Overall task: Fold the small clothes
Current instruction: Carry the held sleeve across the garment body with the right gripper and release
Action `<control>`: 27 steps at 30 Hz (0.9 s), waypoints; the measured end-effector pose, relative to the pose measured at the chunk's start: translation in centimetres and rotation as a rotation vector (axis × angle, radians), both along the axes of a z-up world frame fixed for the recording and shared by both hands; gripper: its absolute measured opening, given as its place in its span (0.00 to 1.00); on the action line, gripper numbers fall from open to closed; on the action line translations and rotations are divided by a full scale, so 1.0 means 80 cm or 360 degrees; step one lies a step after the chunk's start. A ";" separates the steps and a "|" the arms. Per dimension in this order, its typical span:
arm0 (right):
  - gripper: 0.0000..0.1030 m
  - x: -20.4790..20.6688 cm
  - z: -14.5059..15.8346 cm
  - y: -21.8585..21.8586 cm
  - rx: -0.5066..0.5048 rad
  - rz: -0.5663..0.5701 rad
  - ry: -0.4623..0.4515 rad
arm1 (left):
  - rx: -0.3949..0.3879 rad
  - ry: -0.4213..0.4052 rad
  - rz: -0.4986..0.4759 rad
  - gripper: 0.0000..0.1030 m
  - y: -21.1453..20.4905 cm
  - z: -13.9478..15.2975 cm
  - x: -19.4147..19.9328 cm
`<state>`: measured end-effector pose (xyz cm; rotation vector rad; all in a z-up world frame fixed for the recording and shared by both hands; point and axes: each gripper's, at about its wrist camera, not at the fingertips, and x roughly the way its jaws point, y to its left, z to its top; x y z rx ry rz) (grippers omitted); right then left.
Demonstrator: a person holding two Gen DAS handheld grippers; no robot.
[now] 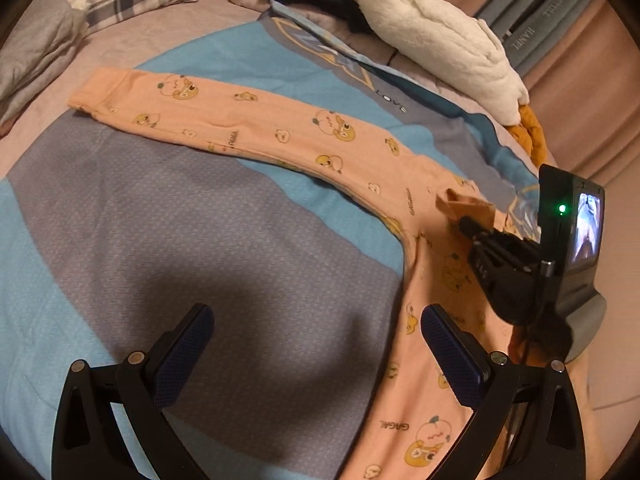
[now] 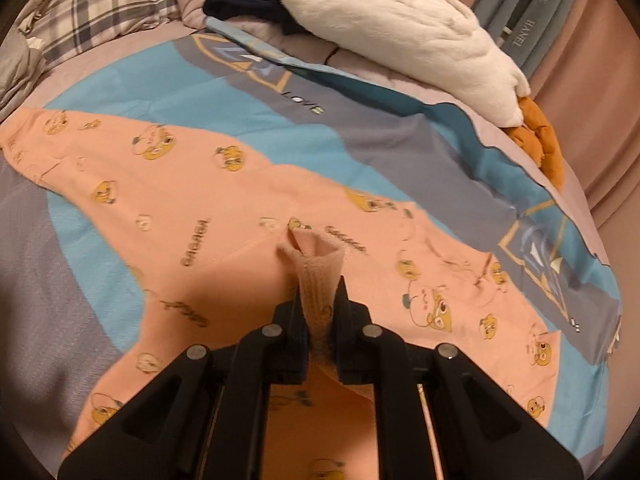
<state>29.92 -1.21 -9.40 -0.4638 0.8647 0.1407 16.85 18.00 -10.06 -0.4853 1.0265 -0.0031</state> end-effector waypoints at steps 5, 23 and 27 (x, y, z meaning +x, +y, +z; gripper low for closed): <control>0.35 -0.005 -0.008 0.012 0.0075 0.0037 0.0078 | -0.0023 0.0008 0.0048 0.99 0.014 0.000 -0.004; 0.10 0.011 -0.011 -0.049 0.0776 -0.0190 0.0252 | -0.0695 -0.0181 0.0445 0.99 0.168 -0.023 0.029; 0.09 0.018 -0.040 0.008 0.0770 -0.0032 0.0332 | -0.0871 -0.0237 0.0511 0.99 0.202 -0.036 0.046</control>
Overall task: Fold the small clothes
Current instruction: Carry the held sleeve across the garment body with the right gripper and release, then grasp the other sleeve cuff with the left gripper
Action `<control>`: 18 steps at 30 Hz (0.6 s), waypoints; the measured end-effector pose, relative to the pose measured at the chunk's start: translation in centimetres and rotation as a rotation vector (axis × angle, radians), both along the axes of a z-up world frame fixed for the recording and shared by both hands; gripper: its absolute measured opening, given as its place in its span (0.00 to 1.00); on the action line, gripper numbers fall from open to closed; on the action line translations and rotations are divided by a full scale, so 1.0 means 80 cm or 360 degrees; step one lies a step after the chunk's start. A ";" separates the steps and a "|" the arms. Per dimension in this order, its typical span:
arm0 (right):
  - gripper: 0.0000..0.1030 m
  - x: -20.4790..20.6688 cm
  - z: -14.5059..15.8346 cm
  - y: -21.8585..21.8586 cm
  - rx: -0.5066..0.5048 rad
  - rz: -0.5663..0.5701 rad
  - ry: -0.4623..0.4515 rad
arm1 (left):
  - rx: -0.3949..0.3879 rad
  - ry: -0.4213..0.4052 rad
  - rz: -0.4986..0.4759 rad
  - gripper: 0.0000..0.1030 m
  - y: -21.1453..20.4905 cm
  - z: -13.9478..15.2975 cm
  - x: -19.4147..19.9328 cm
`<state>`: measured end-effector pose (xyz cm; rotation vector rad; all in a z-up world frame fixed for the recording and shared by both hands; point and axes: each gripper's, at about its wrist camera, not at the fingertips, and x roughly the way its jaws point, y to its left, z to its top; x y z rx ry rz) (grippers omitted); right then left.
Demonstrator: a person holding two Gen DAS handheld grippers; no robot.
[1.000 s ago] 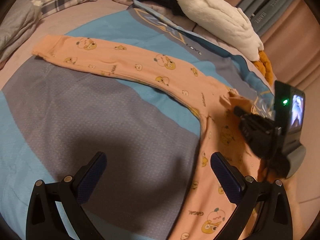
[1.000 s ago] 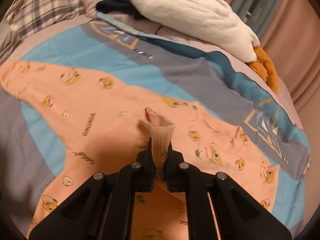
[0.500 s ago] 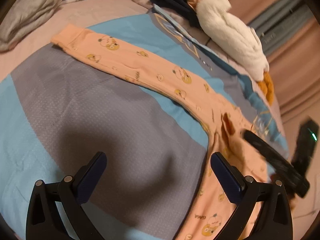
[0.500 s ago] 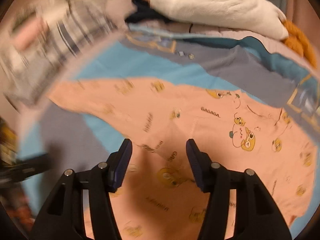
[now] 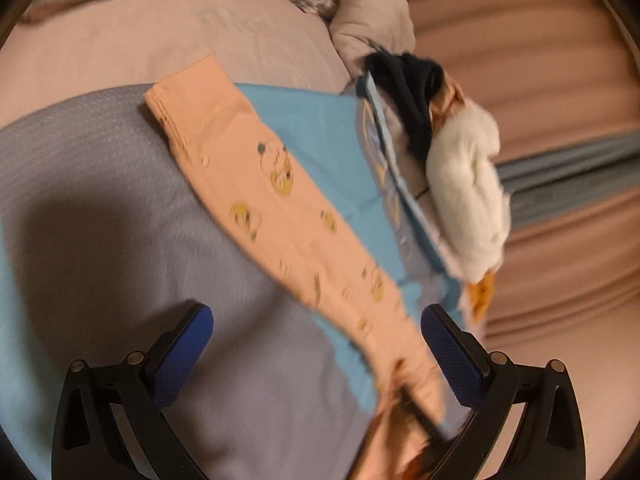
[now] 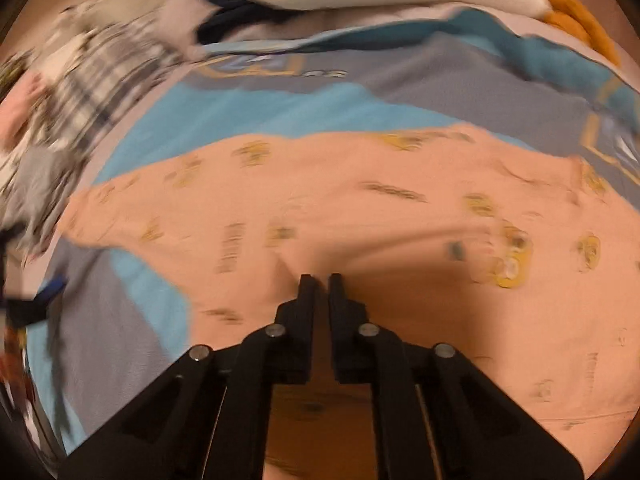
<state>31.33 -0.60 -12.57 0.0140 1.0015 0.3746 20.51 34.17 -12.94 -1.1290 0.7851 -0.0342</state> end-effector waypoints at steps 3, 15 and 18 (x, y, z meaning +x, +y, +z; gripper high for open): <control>0.10 -0.009 0.008 0.033 0.0159 0.0190 0.0019 | -0.0122 -0.0008 0.0071 0.99 0.023 -0.012 0.014; 0.10 -0.057 0.044 -0.006 0.0289 0.0224 -0.0131 | -0.0100 -0.0129 0.0340 0.89 0.084 -0.008 0.043; 0.10 -0.067 0.049 -0.037 0.0312 0.0167 -0.0149 | -0.0033 -0.0042 0.0341 0.40 0.082 -0.016 0.052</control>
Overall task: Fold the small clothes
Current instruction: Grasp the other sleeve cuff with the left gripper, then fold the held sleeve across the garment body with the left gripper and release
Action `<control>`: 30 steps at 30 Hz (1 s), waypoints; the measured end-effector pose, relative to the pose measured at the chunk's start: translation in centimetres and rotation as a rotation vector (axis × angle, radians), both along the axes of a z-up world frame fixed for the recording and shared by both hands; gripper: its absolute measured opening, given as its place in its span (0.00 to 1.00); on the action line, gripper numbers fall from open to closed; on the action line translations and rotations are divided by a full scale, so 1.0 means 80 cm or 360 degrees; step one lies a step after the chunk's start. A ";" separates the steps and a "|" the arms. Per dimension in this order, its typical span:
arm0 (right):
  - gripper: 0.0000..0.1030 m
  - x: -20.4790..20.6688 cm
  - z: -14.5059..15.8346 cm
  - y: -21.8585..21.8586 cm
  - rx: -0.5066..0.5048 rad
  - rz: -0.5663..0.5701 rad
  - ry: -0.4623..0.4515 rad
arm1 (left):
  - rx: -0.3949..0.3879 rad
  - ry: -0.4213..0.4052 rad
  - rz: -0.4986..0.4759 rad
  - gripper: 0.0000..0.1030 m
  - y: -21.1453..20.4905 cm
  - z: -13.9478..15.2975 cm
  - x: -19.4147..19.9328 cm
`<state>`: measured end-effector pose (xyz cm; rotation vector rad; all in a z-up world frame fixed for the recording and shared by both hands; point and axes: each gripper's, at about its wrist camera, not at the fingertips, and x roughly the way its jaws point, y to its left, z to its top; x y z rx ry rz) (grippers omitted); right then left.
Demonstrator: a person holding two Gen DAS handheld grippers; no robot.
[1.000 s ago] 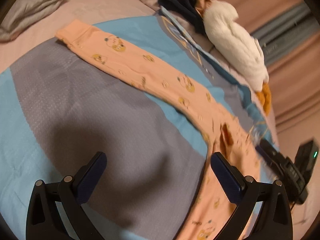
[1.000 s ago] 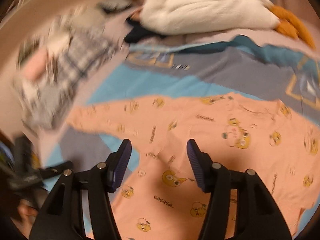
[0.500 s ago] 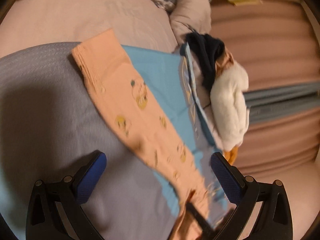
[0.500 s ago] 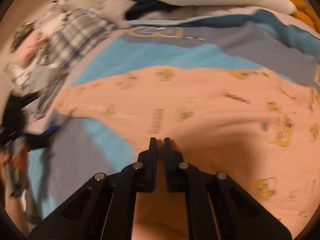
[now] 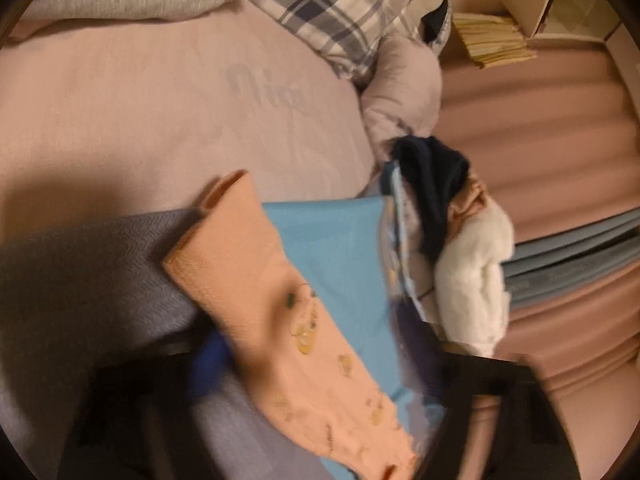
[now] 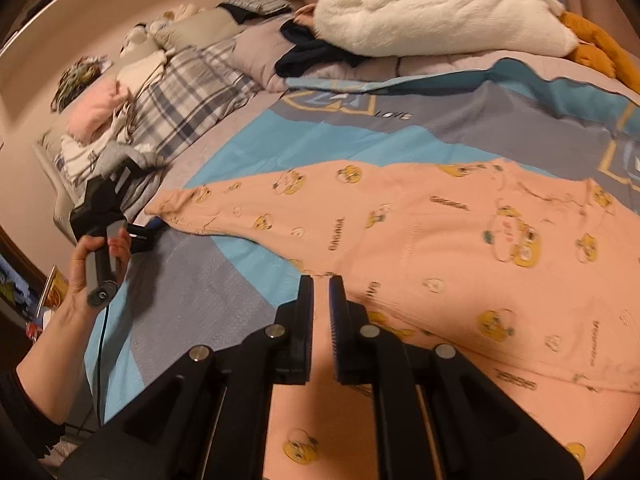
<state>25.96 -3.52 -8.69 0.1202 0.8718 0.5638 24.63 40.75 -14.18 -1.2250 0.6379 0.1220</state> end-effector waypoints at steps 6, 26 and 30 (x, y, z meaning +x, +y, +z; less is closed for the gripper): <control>0.11 -0.016 0.002 -0.052 0.0054 -0.0148 0.0020 | 0.0059 0.0200 0.0042 0.04 0.004 -0.014 0.006; 0.14 -0.082 0.016 -0.214 0.0346 -0.0591 0.0054 | 0.0838 -0.0125 -0.0894 0.03 -0.337 0.175 0.058; 0.16 -0.091 0.016 -0.243 0.0347 -0.0668 0.0060 | 0.0979 -0.0109 -0.1107 0.03 -0.431 0.161 0.054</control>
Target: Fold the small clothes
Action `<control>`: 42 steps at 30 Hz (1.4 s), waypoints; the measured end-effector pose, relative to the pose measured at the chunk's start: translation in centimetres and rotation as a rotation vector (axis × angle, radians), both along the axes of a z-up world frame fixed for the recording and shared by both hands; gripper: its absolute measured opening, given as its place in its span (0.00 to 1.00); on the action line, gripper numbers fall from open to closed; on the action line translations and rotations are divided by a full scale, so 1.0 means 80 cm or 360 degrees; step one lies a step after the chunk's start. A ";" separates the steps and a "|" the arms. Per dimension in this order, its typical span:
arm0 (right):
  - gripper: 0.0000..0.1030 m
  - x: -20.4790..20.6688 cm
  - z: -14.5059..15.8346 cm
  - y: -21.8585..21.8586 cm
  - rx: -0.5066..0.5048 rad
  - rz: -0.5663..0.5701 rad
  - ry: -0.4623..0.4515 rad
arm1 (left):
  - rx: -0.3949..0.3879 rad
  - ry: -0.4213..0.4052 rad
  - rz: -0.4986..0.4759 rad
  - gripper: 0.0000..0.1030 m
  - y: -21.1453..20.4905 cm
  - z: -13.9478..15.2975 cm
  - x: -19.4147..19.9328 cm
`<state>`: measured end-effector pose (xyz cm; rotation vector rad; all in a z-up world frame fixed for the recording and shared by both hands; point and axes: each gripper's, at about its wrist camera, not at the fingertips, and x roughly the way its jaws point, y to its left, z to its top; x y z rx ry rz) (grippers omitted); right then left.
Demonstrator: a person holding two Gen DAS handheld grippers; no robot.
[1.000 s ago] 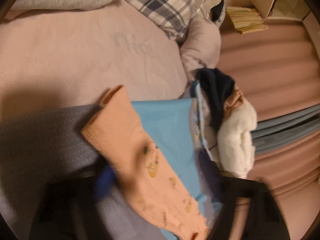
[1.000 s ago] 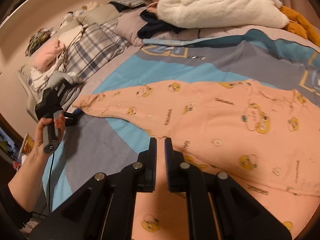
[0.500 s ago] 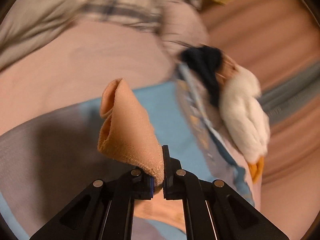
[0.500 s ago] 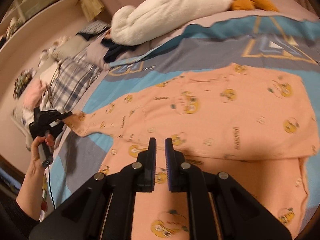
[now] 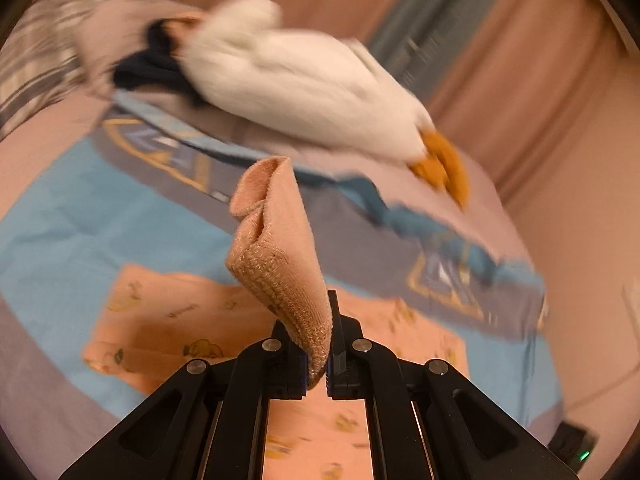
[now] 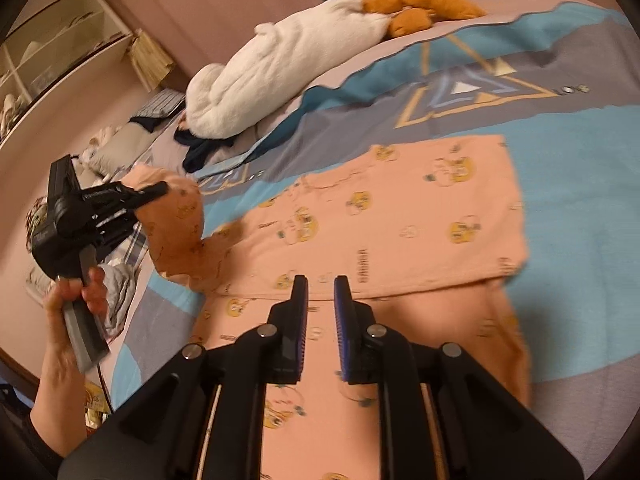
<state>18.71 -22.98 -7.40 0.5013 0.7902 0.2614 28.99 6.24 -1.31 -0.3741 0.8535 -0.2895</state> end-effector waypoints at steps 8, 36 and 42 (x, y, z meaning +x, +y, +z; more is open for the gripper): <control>0.25 -0.008 -0.032 -0.053 0.0148 -0.0161 0.0116 | 0.0291 0.0193 -0.0272 0.08 -0.150 -0.076 -0.020; 0.31 0.112 -0.064 0.028 0.0022 -0.0028 0.0359 | 0.0202 0.0229 -0.0062 0.74 0.055 -0.100 -0.126; 0.05 0.125 -0.049 0.058 -0.0244 0.0063 0.0305 | 0.0126 0.0243 0.0056 0.74 0.097 -0.103 -0.127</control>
